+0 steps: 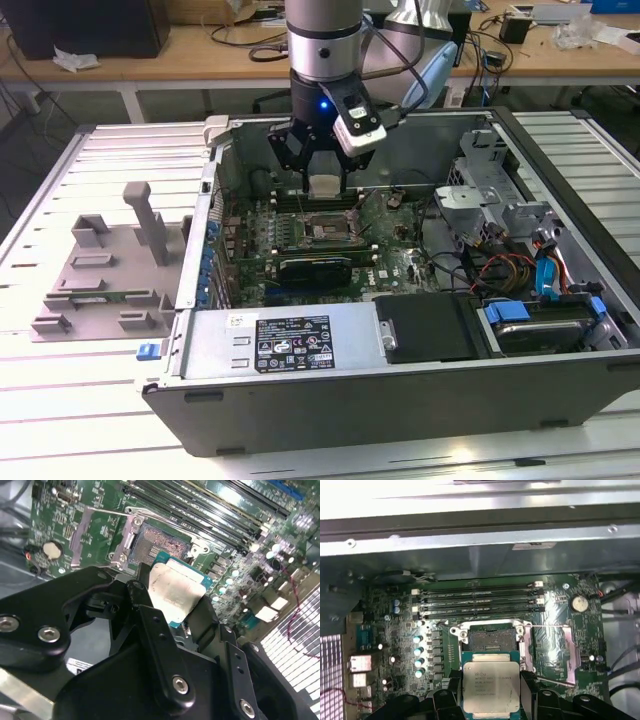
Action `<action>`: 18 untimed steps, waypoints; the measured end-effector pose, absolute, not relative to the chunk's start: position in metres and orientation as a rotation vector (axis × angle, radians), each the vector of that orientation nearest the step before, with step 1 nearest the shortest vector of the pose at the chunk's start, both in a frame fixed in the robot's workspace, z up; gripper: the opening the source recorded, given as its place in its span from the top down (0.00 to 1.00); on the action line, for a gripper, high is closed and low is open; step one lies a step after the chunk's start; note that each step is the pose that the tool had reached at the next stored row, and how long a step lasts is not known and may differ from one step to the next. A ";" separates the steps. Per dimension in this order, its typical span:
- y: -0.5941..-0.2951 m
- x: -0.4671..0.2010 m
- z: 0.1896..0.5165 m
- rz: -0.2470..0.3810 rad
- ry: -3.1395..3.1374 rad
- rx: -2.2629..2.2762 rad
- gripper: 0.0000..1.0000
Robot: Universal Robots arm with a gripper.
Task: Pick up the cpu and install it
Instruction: 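Place the cpu into insertion slot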
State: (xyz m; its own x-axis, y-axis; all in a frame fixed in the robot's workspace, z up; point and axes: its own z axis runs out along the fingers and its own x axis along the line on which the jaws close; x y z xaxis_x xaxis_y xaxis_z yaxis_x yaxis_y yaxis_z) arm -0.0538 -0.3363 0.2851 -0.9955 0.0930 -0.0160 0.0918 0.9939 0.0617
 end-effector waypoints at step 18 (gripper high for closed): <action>-0.336 -0.054 0.282 0.085 2.973 0.903 0.45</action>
